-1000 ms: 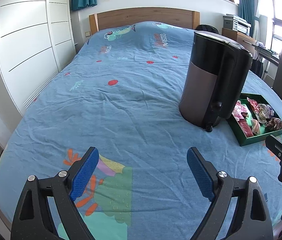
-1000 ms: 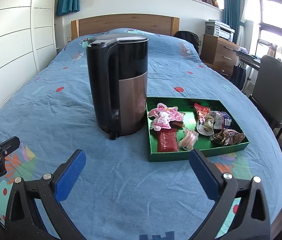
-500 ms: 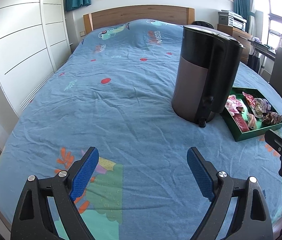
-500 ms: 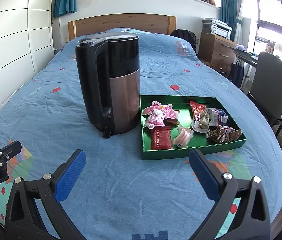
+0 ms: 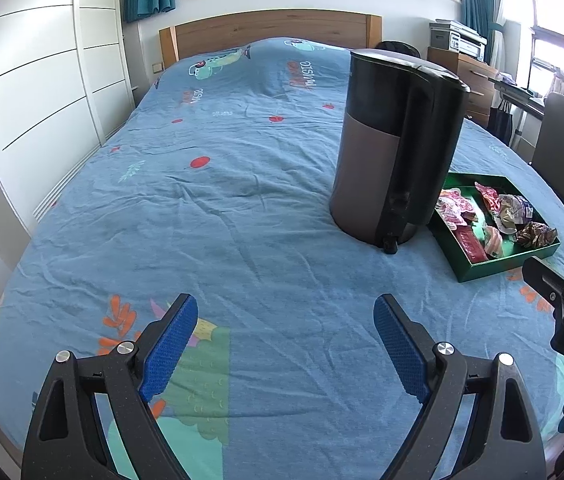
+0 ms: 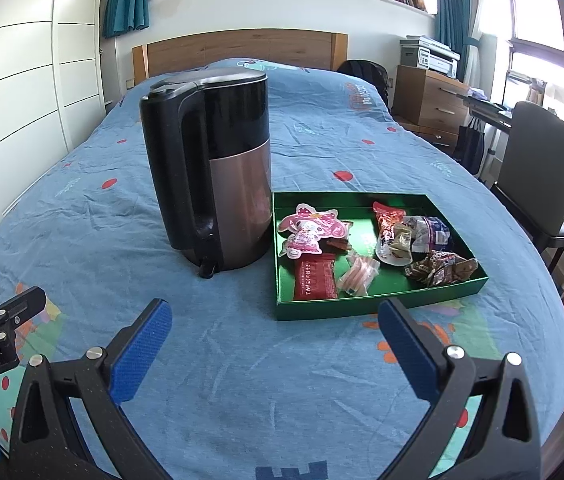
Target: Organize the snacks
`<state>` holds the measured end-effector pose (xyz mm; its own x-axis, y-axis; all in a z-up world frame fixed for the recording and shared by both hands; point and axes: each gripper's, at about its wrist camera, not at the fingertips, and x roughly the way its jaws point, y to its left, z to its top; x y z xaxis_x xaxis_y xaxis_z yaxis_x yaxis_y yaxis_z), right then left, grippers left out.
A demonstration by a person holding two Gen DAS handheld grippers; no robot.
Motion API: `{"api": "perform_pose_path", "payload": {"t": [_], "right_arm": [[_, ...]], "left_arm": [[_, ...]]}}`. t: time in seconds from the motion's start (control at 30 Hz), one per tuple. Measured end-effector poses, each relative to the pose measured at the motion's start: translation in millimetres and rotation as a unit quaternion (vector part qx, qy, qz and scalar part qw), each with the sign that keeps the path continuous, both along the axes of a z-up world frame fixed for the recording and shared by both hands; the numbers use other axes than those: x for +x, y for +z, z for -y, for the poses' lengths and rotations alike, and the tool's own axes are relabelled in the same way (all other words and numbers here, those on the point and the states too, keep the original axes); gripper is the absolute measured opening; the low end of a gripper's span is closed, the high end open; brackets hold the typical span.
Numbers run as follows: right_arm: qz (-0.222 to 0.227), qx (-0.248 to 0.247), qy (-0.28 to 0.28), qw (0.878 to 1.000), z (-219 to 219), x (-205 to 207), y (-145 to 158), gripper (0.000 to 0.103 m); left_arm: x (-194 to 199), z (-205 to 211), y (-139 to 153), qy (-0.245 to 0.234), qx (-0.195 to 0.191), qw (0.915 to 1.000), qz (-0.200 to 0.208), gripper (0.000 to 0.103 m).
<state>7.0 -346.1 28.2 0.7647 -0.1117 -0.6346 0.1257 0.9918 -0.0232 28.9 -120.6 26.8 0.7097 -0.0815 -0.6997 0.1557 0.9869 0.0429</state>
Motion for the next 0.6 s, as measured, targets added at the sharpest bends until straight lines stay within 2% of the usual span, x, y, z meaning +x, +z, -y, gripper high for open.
{"api": "perform_pose_path", "payload": {"t": [0.6], "right_arm": [[-0.002,0.001,-0.005,1.000,6.3,-2.2,-1.1,0.103]], "left_arm": [[0.5,8.2,-4.8,-0.005,0.004,1.0000,-0.007,0.087]]}}
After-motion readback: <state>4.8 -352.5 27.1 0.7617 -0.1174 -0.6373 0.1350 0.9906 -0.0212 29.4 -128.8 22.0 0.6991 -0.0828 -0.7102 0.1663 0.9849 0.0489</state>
